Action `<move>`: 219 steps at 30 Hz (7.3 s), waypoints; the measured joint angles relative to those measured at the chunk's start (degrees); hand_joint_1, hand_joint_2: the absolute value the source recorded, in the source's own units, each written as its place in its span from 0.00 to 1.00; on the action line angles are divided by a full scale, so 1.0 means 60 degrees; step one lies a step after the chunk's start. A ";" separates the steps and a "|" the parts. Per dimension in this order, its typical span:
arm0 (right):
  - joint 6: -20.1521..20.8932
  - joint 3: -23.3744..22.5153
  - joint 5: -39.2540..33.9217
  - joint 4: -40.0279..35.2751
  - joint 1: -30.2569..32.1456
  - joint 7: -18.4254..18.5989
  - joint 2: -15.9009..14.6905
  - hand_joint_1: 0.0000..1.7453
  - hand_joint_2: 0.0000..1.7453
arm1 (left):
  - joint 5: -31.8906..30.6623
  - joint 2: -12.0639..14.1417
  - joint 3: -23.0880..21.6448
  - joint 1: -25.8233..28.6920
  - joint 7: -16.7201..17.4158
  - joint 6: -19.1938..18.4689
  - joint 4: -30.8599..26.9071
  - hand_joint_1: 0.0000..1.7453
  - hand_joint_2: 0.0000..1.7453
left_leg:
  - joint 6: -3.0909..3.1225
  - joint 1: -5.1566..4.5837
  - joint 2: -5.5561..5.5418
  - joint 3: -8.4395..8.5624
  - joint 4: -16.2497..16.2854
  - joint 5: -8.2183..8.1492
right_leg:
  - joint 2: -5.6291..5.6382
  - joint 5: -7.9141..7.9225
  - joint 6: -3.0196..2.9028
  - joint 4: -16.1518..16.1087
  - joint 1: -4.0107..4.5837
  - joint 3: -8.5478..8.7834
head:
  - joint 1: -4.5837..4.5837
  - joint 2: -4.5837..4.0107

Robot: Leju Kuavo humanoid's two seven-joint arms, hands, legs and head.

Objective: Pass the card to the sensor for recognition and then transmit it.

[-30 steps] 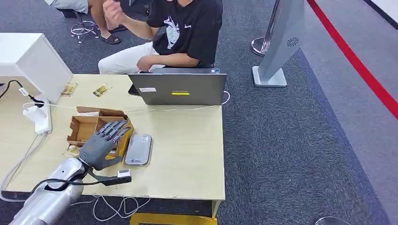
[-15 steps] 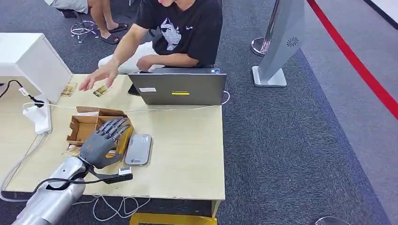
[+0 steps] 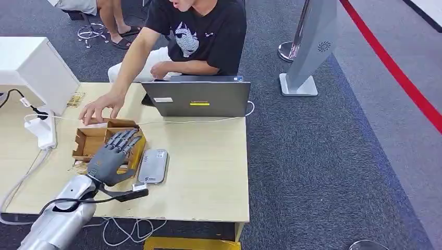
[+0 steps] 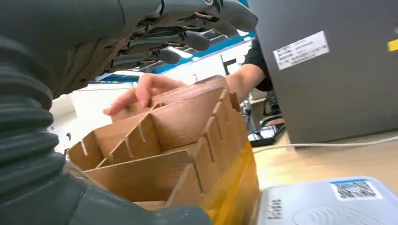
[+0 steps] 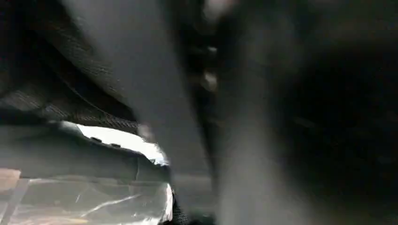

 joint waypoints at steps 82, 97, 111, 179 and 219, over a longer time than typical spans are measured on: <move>-0.0055 -0.0004 -0.0036 0.0196 -0.0037 0.0061 0.0178 0.00 1.00 | -0.0360 -0.0324 0.1974 0.0635 -0.0383 0.0375 -0.0127 0.00 1.00 | -0.0083 0.0134 0.0007 -0.0032 0.0000 0.0032 | 0.0008 0.0042 -0.0107 -0.0006 0.0135 -0.0040 | 0.0011 0.0000; -0.0055 -0.0004 -0.0036 0.0196 -0.0036 0.0065 0.0178 0.00 1.00 | -0.1110 -0.0044 0.1981 0.0499 0.0226 0.0641 0.0175 0.00 1.00 | -0.0083 0.0136 0.0007 -0.0032 0.0000 0.0032 | 0.0008 0.0041 -0.0113 -0.0005 0.0135 -0.0041 | 0.0015 0.0000; -0.0051 -0.0004 -0.0036 0.0196 -0.0036 0.0047 0.0178 0.00 1.00 | -0.1883 0.0044 0.1985 0.0342 0.0674 0.1199 0.0623 0.00 1.00 | -0.0083 0.0136 0.0007 -0.0032 0.0000 0.0033 | 0.0007 0.0040 -0.0118 -0.0005 0.0135 -0.0041 | 0.0011 0.0000; 0.0393 -0.0004 0.0058 0.0211 -0.0190 0.0353 0.0244 0.00 1.00 | -0.0204 -0.0408 0.1981 -0.2247 0.0590 -0.1205 -0.2324 1.00 1.00 | -0.0106 0.0140 0.0025 -0.0045 0.0000 0.0050 | 0.0029 0.0065 -0.0136 -0.0002 0.0136 -0.0068 | 0.0011 0.0000; 0.0357 -0.0004 0.0069 0.0262 -0.0204 0.0364 0.0295 0.00 1.00 | 0.0033 -0.0721 0.2254 -0.1569 0.0437 -0.0296 -0.2743 0.00 1.00 | -0.0107 0.0140 0.0025 -0.0050 -0.0001 0.0049 | 0.0027 0.0064 -0.0136 -0.0003 0.0136 -0.0071 | 0.0011 0.0000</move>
